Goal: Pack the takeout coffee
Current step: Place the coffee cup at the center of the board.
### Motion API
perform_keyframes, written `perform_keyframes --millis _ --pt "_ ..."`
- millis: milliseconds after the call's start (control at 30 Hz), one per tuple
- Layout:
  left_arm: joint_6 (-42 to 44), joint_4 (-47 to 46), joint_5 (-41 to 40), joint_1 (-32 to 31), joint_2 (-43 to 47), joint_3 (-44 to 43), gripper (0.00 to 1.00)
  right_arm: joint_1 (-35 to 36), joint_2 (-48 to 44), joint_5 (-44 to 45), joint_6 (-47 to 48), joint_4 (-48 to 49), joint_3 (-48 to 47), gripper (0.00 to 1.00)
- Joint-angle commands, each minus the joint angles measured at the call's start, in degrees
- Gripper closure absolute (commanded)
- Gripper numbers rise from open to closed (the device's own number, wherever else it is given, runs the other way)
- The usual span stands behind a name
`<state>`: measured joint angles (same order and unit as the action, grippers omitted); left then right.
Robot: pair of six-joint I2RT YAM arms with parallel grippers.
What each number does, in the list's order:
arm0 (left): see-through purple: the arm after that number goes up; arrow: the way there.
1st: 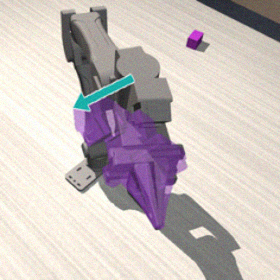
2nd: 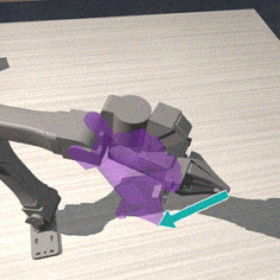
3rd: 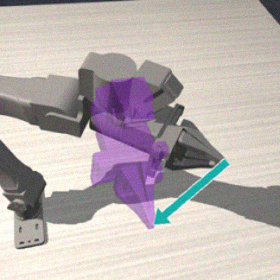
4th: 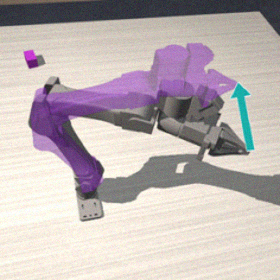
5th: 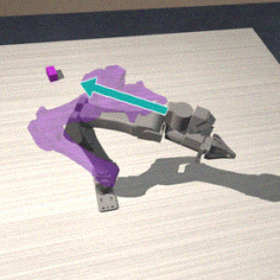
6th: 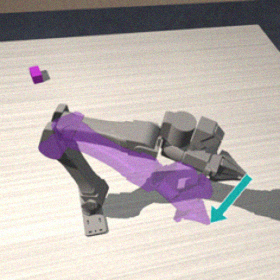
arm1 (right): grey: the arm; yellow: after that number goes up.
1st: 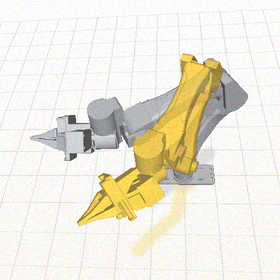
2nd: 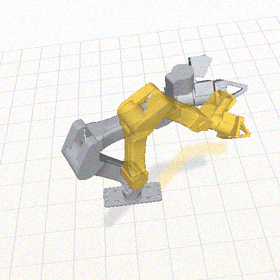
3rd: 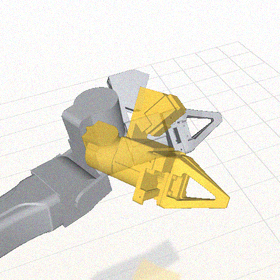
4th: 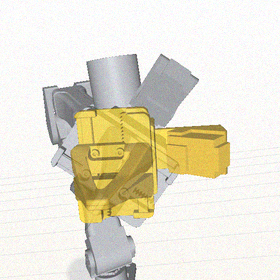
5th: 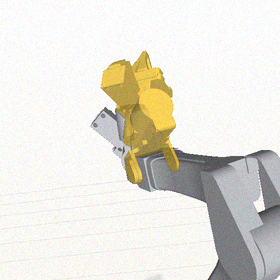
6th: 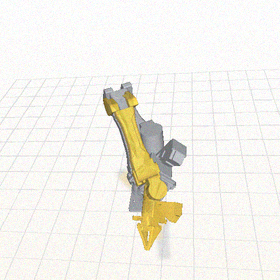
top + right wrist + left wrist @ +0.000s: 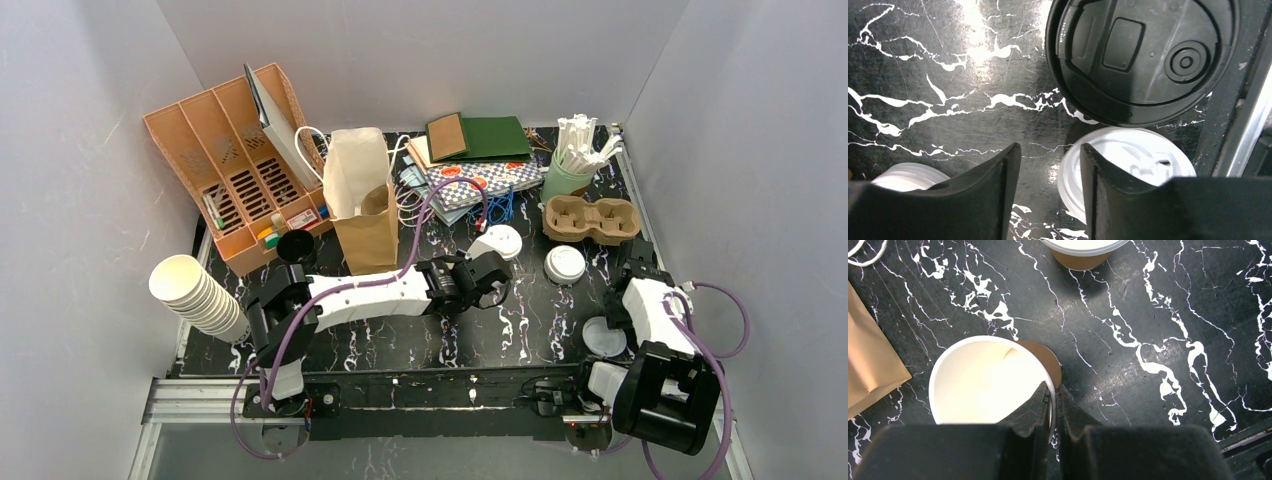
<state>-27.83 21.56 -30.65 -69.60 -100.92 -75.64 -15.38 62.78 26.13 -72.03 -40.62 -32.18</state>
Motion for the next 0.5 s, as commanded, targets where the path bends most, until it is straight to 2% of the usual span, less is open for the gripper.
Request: perform_keyframes --millis 0,200,300,467 --pt "0.59 2.08 -1.79 -0.09 -0.96 -2.61 0.91 -0.36 0.49 0.15 0.29 0.89 -1.44 0.53" --pt "0.97 2.75 -1.41 -0.01 -0.73 -3.25 0.81 -0.35 -2.25 -0.59 2.28 -2.93 -6.21 0.82" --pt "1.18 3.52 -1.08 0.02 -1.16 -3.96 0.78 -0.36 -3.89 -1.26 2.12 -5.11 -8.3 0.99" --pt "1.36 3.85 -0.47 -0.01 -0.16 -4.3 0.76 -0.36 -5.7 -2.16 2.6 -7.33 -11.02 0.99"
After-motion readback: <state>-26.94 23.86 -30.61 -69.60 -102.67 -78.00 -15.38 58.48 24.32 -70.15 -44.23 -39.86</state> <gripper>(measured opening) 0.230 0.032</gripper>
